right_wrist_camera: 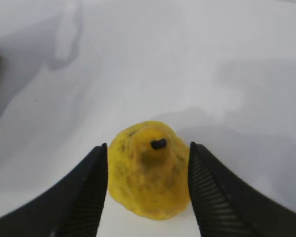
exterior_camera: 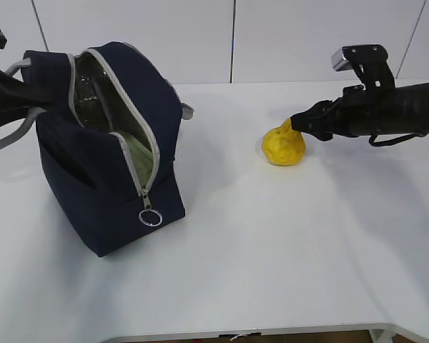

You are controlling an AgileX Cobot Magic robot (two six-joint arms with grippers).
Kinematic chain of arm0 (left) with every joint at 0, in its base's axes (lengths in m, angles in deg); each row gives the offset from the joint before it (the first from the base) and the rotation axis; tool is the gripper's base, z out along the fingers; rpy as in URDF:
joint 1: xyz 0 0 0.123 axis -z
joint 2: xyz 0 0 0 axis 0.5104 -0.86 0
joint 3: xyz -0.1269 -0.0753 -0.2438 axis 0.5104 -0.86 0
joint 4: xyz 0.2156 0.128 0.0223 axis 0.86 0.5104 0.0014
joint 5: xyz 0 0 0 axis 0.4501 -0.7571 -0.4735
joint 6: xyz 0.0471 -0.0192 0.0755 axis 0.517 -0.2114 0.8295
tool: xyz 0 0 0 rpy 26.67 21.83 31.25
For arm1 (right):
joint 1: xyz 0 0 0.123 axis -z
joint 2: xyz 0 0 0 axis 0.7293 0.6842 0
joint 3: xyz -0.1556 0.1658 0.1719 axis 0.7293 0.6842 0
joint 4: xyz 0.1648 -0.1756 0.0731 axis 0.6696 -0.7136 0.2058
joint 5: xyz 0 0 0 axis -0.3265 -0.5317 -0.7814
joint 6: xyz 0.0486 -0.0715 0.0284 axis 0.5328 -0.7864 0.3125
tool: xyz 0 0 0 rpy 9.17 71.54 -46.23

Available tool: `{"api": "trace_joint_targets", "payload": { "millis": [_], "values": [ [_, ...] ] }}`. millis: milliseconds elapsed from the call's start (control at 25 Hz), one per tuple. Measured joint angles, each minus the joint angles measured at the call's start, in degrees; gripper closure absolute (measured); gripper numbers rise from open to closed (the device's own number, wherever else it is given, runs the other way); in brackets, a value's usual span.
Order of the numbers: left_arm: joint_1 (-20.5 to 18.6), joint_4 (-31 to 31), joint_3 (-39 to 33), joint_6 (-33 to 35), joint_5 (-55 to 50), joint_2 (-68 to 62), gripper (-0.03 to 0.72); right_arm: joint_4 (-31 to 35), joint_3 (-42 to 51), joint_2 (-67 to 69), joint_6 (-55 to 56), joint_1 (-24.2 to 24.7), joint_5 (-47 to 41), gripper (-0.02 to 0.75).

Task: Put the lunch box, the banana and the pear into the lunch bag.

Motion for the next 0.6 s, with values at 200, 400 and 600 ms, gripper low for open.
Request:
{"api": "trace_joint_targets", "payload": {
  "millis": [200, 400, 600],
  "values": [
    [0.0, 0.0, 0.0, 0.1, 0.0, 0.0, 0.701, 0.0, -0.3, 0.0, 0.0, 0.0, 0.0, 0.293],
    [0.0, 0.0, 0.0, 0.1, 0.3, 0.0, 0.701, 0.0, -1.3, 2.0, 0.0, 0.0, -2.6, 0.186],
    [0.0, 0.0, 0.0, 0.1, 0.4, 0.0, 0.701, 0.0, -3.0, 4.3, 0.0, 0.0, -2.6, 0.157]
  ]
}}
